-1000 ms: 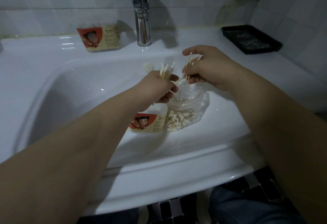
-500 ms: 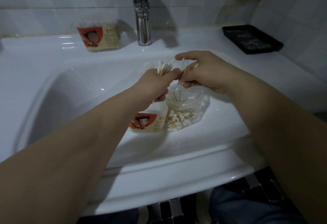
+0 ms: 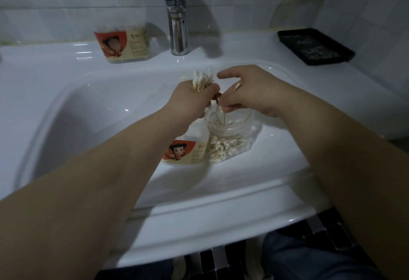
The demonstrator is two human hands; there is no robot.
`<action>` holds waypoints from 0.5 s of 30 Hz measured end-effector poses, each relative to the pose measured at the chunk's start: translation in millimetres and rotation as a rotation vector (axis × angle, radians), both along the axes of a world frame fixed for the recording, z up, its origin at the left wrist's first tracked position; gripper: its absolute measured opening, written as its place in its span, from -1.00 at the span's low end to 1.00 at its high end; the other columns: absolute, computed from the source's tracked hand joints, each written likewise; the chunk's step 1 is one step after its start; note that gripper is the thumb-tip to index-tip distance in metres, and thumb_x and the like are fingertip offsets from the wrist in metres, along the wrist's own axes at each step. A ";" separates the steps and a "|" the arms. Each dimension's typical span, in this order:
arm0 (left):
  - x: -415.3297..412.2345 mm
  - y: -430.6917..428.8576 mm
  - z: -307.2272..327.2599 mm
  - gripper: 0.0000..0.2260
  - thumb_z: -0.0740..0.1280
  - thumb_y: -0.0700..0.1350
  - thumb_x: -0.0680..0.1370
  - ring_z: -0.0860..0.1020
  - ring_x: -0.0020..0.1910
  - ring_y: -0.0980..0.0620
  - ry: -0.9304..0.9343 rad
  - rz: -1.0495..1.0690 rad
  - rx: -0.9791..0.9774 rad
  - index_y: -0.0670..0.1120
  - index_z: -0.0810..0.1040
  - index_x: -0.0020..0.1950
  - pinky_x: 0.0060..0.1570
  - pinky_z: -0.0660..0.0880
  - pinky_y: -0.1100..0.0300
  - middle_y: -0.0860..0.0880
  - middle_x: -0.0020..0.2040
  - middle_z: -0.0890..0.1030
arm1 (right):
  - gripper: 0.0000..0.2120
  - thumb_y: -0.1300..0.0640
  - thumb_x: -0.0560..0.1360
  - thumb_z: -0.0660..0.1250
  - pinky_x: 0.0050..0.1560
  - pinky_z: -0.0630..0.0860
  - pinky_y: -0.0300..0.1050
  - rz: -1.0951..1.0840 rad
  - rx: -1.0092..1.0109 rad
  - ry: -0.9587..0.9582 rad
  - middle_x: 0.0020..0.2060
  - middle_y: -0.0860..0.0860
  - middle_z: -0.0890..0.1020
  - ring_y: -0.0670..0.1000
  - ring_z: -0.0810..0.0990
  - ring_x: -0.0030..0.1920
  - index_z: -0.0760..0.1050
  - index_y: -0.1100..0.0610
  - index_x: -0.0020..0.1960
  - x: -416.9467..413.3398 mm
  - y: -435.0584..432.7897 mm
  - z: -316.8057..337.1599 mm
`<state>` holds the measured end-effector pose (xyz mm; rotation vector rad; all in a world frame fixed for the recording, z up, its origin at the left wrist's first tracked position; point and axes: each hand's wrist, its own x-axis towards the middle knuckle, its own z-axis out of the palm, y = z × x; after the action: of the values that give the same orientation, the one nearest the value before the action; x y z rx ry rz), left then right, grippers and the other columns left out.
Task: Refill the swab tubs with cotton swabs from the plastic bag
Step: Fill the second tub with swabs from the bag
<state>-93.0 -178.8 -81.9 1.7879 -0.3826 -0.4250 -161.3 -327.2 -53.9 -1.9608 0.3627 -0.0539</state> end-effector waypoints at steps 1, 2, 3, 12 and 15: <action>0.8 0.0 0.1 -0.84 0.33 -0.04 0.64 0.45 -0.46 0.12 0.015 0.013 -0.010 -0.11 0.62 0.00 -0.52 0.35 0.34 0.04 -0.31 0.59 | -0.35 0.42 0.40 0.52 0.01 0.70 -0.04 -0.023 0.012 -0.011 -0.03 0.26 0.69 0.11 0.76 -0.16 0.47 0.14 0.43 0.2 -1.6 0.7; 2.0 0.0 0.2 -0.84 0.29 -0.05 0.66 0.46 -0.44 0.12 0.037 0.030 -0.037 -0.10 0.59 0.00 -0.49 0.37 0.33 0.05 -0.29 0.61 | -0.42 0.41 0.39 0.53 0.01 0.70 -0.05 -0.044 0.021 -0.025 -0.02 0.26 0.69 0.11 0.77 -0.16 0.52 0.14 0.37 0.4 -2.8 1.6; 3.9 -0.2 -0.1 -0.84 0.27 -0.05 0.67 0.48 -0.40 0.11 0.057 0.049 -0.065 -0.09 0.57 -0.02 -0.43 0.41 0.30 0.04 -0.29 0.61 | -0.48 0.40 0.39 0.54 0.00 0.69 -0.07 -0.063 0.030 -0.039 -0.03 0.25 0.69 0.10 0.77 -0.17 0.56 0.14 0.31 0.3 -4.0 2.5; -5.4 -0.1 0.0 -0.83 0.27 -0.17 0.69 0.63 -0.23 -0.02 0.177 -0.201 -0.163 -0.27 0.56 0.11 -0.21 0.62 0.19 -0.17 -0.15 0.64 | -0.56 0.47 0.41 0.47 -0.02 0.67 -0.12 -0.085 0.102 -0.061 -0.08 0.28 0.71 0.10 0.76 -0.14 0.57 0.20 0.24 1.7 -5.0 2.9; -4.1 0.7 1.0 -0.97 0.34 -0.27 0.63 0.63 -0.30 0.02 0.160 -0.159 -0.200 -0.20 0.50 0.04 -0.27 0.62 0.23 -0.14 -0.24 0.62 | -0.57 0.46 0.40 0.49 -0.07 0.67 -0.14 -0.123 0.094 -0.073 -0.09 0.29 0.70 0.10 0.77 -0.18 0.57 0.21 0.22 1.9 -6.2 3.1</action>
<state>-97.0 -178.1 -80.9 1.5234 -0.4400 -0.6164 -159.4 -333.4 -50.7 -1.8371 0.4299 -0.1845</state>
